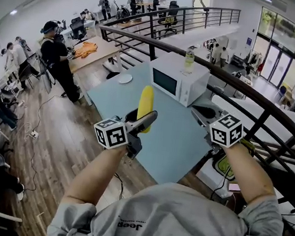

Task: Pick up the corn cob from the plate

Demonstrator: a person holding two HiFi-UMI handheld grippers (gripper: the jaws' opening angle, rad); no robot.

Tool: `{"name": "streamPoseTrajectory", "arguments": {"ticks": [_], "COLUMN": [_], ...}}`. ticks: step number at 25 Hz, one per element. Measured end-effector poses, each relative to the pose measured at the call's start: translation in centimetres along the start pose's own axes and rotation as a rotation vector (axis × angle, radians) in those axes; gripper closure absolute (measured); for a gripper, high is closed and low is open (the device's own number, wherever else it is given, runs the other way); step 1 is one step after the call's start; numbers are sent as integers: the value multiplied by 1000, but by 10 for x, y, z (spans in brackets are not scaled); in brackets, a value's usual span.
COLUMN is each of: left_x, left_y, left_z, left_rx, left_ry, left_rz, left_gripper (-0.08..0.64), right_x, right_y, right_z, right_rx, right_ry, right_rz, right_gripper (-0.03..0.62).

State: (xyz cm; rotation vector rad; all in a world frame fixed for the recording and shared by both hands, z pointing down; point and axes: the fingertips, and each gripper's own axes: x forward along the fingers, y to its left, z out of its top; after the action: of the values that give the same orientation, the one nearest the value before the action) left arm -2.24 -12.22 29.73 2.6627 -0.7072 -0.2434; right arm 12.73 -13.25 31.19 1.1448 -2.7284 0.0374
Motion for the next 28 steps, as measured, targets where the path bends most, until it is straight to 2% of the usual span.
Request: {"name": "streamPoseTrajectory", "arguments": {"ticks": [3, 7, 15, 19, 28], "left_x": [-17, -32, -67, -81, -85], "left_y": [-7, -14, -17, -22, -19], "left_z": [-16, -37, -75, -90, -95], "left_rx": [2, 12, -121, -135, -112], "left_ry": [19, 34, -40, -63, -86], "left_rz": [-51, -109, -186, -197, -168], "left_gripper": [273, 273, 273, 273, 273], "right_x": [-1, -7, -11, -13, -7], "right_y": [15, 30, 63, 73, 71], "right_z": [-17, -47, -90, -104, -129], "right_rx": [17, 98, 229, 299, 323], "right_ry": [6, 13, 27, 28, 71], "right_rz": [-9, -24, 0, 24, 36], "right_gripper": [577, 577, 577, 577, 577]}}
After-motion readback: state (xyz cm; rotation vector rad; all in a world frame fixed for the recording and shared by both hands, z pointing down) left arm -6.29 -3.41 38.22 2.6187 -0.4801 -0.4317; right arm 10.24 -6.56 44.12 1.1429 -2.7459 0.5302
